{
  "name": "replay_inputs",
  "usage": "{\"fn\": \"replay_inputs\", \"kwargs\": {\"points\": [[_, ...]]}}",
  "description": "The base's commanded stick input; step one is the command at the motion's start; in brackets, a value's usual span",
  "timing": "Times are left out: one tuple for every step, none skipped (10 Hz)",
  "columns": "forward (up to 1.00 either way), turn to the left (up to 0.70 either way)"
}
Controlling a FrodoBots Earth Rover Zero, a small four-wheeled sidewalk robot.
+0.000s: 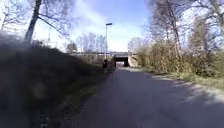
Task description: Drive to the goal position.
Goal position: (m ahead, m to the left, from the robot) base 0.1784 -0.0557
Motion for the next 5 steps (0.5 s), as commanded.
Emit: {"fn": "replay_inputs", "kwargs": {"points": [[1.0,0.0],[1.0,0.0],[1.0,0.0],[1.0,0.0],[1.0,0.0]]}}
